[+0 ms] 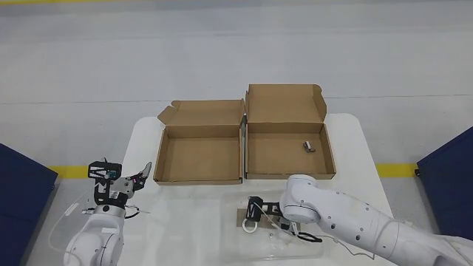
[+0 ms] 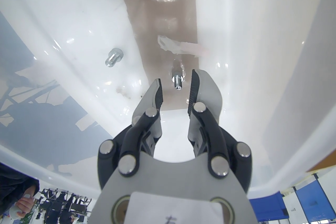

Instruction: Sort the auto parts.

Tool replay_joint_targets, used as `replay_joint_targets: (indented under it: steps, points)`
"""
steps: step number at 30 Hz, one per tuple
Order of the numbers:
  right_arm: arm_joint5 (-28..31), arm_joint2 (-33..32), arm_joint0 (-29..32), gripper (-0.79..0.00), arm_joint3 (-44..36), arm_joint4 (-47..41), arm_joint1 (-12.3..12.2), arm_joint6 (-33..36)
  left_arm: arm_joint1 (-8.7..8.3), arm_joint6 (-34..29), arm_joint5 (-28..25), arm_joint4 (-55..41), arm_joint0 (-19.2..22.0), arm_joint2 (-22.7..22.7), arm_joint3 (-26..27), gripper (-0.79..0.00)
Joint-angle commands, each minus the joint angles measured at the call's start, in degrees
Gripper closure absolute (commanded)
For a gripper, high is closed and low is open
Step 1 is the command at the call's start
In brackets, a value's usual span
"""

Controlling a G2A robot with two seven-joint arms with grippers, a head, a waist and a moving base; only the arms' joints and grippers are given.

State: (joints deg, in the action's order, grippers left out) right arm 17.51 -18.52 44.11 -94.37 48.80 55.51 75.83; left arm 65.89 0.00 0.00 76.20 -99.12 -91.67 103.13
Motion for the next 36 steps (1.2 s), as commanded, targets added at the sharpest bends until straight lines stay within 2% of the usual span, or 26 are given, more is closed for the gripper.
replay_joint_targets:
  steps: [1,8,9,10,11,18,25,36]
  points:
    - [0.2,-0.2,0.1,-0.154,0.1,0.1,0.1,0.0,0.0,0.0,0.0,0.0,0.0,0.0,0.0,-0.785]
    - [0.7,-0.9,0.6,-0.111,1.0,0.3,0.5,0.1,0.0,0.0,0.0,0.0,0.0,0.0,0.0,-0.785]
    - [0.8,-1.1,0.7,-0.089,1.2,0.2,0.6,-0.1,0.0,0.0,0.0,0.0,0.0,0.0,0.0,-0.785]
    - [1.0,-1.2,0.8,-0.009,1.5,0.1,0.6,-0.2,0.0,0.0,0.0,0.0,0.0,0.0,0.0,-0.785]
    - [1.2,-1.3,0.9,0.0,1.7,0.1,0.7,-0.4,0.0,0.0,0.0,0.0,0.0,0.0,0.0,-0.785]
    - [1.7,-2.7,1.6,0.0,1.5,-0.5,0.6,-0.4,0.0,0.0,0.0,0.0,0.0,0.0,0.0,-0.785]
    - [3.3,-7.1,3.9,0.0,-5.5,-3.3,-2.2,4.0,0.0,0.0,0.0,0.0,0.0,0.0,0.0,-0.785]
    - [3.3,-7.1,3.9,0.0,-5.5,-3.3,-2.2,4.0,0.0,0.0,0.0,0.0,0.0,0.0,0.0,-0.785]
